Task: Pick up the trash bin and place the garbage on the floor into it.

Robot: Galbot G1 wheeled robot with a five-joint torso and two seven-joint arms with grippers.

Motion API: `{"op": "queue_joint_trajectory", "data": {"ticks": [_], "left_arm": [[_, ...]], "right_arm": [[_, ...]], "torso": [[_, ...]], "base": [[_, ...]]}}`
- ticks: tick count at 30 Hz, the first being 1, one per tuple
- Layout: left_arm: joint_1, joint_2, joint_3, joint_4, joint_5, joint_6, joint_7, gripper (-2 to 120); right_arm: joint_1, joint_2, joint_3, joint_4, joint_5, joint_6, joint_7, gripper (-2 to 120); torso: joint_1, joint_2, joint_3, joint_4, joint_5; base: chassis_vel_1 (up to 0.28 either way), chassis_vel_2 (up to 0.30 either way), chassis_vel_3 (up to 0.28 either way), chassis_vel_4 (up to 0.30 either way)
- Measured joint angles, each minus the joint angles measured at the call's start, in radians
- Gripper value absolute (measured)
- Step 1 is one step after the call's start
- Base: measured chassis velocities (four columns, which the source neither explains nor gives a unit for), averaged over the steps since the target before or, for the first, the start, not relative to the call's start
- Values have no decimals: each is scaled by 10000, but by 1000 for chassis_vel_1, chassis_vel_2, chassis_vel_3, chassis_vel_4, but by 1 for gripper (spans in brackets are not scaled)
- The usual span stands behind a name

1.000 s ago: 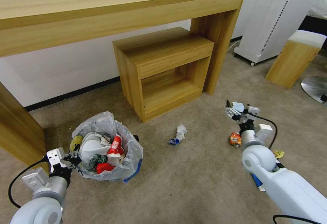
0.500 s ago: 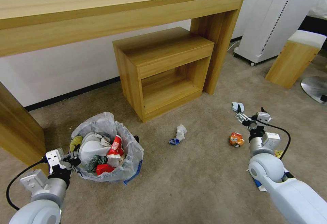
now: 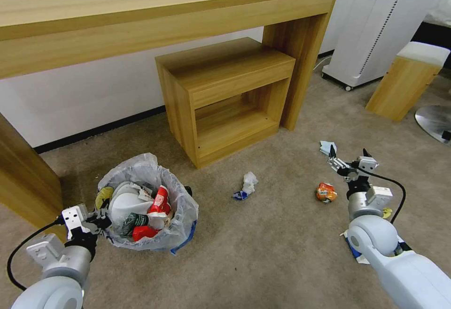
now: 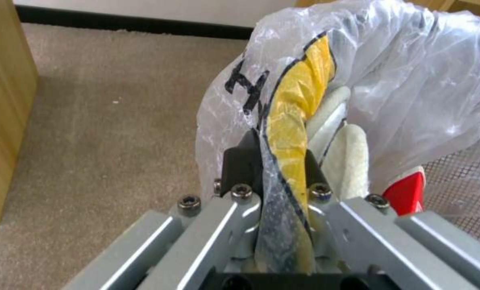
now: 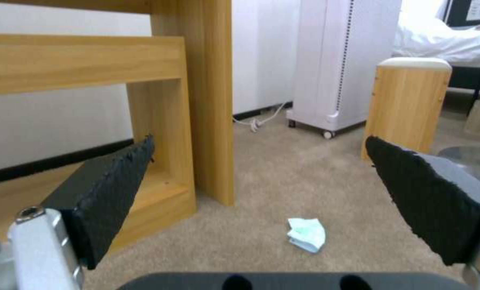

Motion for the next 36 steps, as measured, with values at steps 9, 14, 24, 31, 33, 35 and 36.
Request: {"op": "queue_joint_trajectory", "data": {"ticks": [9,14,24,31,33,35,36], "left_arm": [[59,-49,-8,-67,17,-39,24,3],[58,-69,-8,-78,23,-43,28,3],[39,-110,-6,7,64,-75,48,3],[6,-81,-42,53,38,-75,48,3],[-2,-79,-47,69,22,-76,49,3],[-8,-76,-49,76,14,-76,48,3],[-10,-74,-51,81,10,-76,48,3]], "right_arm": [[-125,9,49,70,-37,96,-81,100],[-138,16,55,63,-74,138,-116,100],[79,116,-303,-191,-111,244,-183,100],[426,151,-607,-329,30,225,-192,100],[502,166,-683,-374,57,209,-192,100],[538,174,-711,-401,62,207,-192,100],[558,180,-730,-414,64,207,-192,100]], "torso": [[0,0,1,-1,-1],[1,0,1,1,1],[0,0,1,0,1],[0,0,1,0,-1],[0,0,0,0,0],[0,0,0,-1,0],[0,0,0,-1,0]], "base": [[-60,60,50,-66],[-85,89,83,-80],[-37,28,26,-33],[0,0,0,0],[-27,17,19,-14],[-54,47,57,-42],[-98,60,76,-94]]}}
